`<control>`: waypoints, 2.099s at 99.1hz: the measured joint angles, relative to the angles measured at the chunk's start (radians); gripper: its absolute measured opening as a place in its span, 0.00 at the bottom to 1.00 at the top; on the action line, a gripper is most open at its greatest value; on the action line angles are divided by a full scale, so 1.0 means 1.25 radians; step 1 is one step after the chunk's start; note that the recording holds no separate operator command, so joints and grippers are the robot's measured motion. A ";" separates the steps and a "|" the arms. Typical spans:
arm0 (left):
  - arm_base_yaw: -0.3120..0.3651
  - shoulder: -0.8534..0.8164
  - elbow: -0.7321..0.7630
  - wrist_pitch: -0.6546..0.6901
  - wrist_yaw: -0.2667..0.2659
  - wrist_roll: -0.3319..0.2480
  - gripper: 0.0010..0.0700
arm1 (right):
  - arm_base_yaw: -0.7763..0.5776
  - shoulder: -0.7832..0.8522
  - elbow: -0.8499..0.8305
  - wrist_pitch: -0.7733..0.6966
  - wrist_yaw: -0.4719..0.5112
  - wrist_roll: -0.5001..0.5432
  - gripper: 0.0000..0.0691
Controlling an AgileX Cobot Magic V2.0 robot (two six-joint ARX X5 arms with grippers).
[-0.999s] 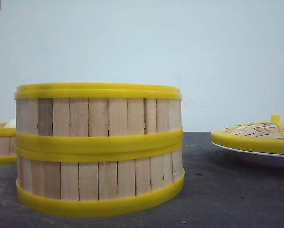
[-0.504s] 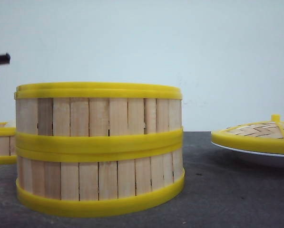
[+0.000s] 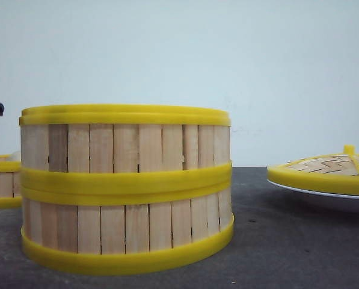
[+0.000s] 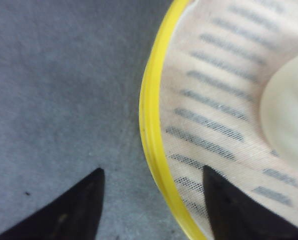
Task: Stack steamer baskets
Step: 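Move the left gripper to the rim of the basket beside the stack, then grasp the basket rim with the left gripper and lift it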
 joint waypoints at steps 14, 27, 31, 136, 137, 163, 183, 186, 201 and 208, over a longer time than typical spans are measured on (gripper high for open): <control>0.000 0.020 0.000 0.009 0.002 -0.002 0.39 | 0.000 0.000 0.000 0.008 0.017 0.000 0.62; -0.001 0.020 0.001 0.018 0.006 -0.003 0.23 | 0.000 0.000 0.000 0.008 0.017 0.000 0.58; -0.002 0.020 0.001 0.021 0.005 -0.003 0.16 | 0.000 0.000 0.000 0.008 0.017 0.000 0.57; 0.085 -0.143 0.237 -0.171 0.216 0.019 0.02 | 0.000 0.000 0.000 0.008 0.017 0.000 0.57; 0.084 -0.146 0.242 -0.179 0.223 0.019 0.02 | 0.000 0.000 0.000 0.008 0.017 0.000 0.57; 0.042 -0.242 0.292 -0.292 0.338 0.049 0.02 | 0.000 0.000 0.000 0.008 0.017 0.000 0.57; -0.028 -0.322 0.298 -0.373 0.351 0.087 0.02 | 0.000 0.000 0.000 0.008 0.017 0.000 0.57; -0.043 -0.325 0.298 -0.380 0.351 0.092 0.02 | 0.000 0.000 0.000 0.008 0.017 0.000 0.57; -0.123 -0.318 0.298 -0.408 0.342 0.107 0.02 | 0.000 0.000 0.000 0.008 0.017 0.000 0.57; -0.166 -0.313 0.298 -0.409 0.320 0.109 0.02 | 0.000 0.000 0.000 0.008 0.017 0.000 0.57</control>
